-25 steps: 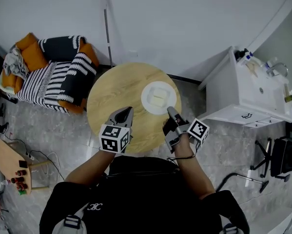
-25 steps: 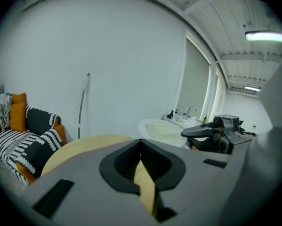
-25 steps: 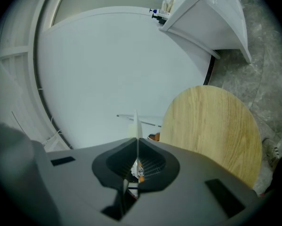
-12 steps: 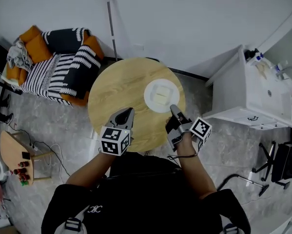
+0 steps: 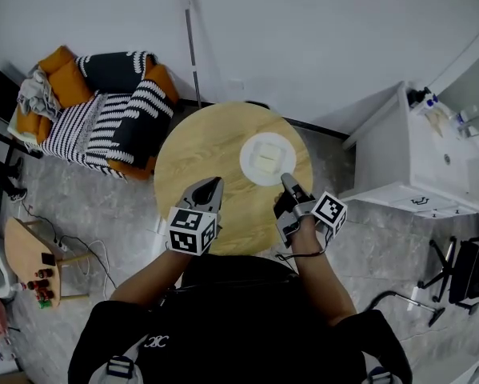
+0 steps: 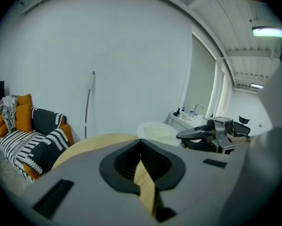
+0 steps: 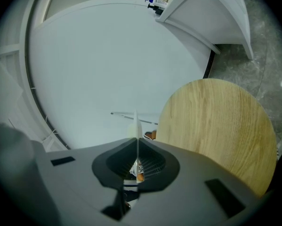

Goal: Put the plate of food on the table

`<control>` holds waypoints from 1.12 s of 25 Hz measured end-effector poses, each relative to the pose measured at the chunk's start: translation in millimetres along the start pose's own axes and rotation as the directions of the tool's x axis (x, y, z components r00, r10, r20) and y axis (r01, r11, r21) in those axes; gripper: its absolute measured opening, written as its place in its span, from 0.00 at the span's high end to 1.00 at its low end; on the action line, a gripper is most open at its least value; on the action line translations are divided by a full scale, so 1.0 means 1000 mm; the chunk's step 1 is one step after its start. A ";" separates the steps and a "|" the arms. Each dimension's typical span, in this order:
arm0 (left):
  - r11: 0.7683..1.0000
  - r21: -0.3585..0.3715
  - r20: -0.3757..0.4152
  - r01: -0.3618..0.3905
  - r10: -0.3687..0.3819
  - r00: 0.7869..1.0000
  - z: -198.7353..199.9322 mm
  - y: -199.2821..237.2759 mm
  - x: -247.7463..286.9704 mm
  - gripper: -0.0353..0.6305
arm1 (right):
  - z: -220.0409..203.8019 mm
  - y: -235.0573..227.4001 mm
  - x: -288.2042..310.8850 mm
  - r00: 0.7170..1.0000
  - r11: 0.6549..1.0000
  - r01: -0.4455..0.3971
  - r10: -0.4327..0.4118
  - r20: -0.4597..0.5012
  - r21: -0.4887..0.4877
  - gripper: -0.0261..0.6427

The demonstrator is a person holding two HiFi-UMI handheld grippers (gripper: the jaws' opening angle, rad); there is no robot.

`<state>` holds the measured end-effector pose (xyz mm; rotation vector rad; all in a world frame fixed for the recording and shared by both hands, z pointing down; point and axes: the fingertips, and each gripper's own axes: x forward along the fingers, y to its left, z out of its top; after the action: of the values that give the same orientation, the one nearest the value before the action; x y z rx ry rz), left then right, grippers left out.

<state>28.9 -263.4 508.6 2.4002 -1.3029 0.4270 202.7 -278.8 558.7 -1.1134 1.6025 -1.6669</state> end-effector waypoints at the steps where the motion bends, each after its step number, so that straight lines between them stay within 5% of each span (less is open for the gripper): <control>1: 1.000 0.004 -0.001 0.003 -0.003 1.000 0.001 0.002 0.000 0.94 | -0.001 -0.003 0.001 1.000 1.000 0.009 -0.009 0.002 0.004 0.93; 12: 0.999 0.002 -0.024 0.034 -0.034 0.999 0.002 0.026 -0.005 0.94 | -0.019 -0.041 0.006 0.996 0.996 0.087 -0.087 0.022 0.009 0.93; 28: 0.998 -0.019 -0.042 0.053 -0.054 0.998 -0.011 0.047 -0.015 0.94 | -0.045 -0.082 0.006 0.996 0.996 0.086 -0.087 0.014 0.033 0.93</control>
<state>-20.0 -271.0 520.1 2.3920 -1.2164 0.4472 172.8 -251.0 643.0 -1.1912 1.5317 -1.7294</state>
